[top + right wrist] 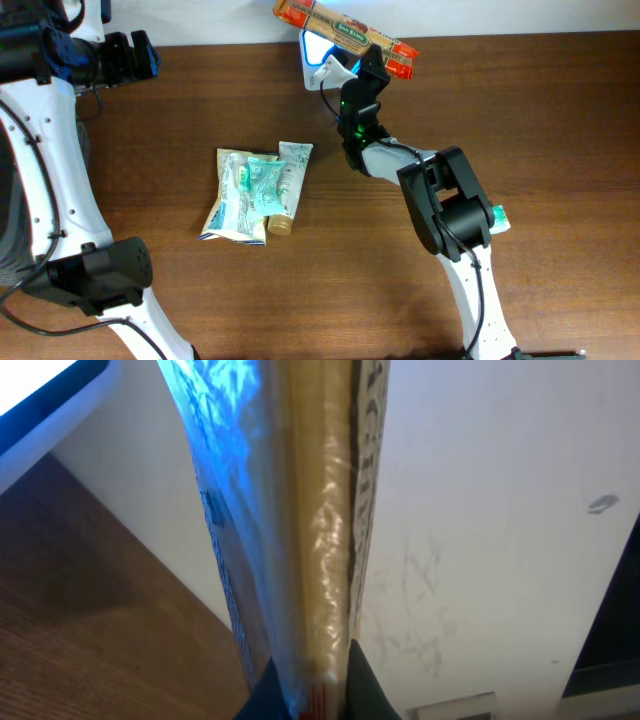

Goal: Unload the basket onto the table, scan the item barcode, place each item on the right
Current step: 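Lift the snack pack with the right gripper up to the scanner, then carry the snack pack right and set it on the table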

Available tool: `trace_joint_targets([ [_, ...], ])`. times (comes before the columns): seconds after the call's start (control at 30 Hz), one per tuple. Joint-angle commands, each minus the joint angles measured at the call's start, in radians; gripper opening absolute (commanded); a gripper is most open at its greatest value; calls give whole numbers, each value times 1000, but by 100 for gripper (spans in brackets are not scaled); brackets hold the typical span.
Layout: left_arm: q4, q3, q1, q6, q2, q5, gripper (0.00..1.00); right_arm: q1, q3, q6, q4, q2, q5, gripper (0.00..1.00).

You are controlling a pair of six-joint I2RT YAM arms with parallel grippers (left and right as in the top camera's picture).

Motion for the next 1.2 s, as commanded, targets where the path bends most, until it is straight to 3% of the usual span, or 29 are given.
trace_joint_targets([
  [0.0,1,2,3,7,7,1,99,8,56,55,81,-27,8,4],
  [0.17,1,2,3,7,7,1,99,27,56,45,134,-119,110,4],
  [0.23,1,2,3,7,7,1,99,42,56,48,53,-190,167,4],
  [0.33,1,2,3,7,7,1,99,76,56,148,-278,-356,211,4],
  [0.4,1,2,3,7,7,0,99,103,56,294,-507,-473,240,4],
  [0.5,1,2,3,7,7,1,99,149,56,702,-1023,-679,205,4],
  [0.57,1,2,3,7,7,1,99,149,56,1054,-1405,-802,-8,4],
  [0.63,1,2,3,7,7,1,99,100,56,1284,-1655,-888,-283,4],
  [0.73,1,2,3,7,7,1,99,-74,55,1446,-1951,-934,-603,4],
  [0.8,1,2,3,7,7,1,99,-200,19,1452,-2081,-911,-720,4],
  [0.97,1,2,3,7,7,1,99,-380,-222,1434,-2118,-855,-767,4],
  [1.1,1,2,3,7,7,1,99,-484,-461,1391,-1958,-809,-729,4],
  [1.17,1,2,3,7,7,0,99,-547,-506,1453,-1896,-788,-642,4],
])
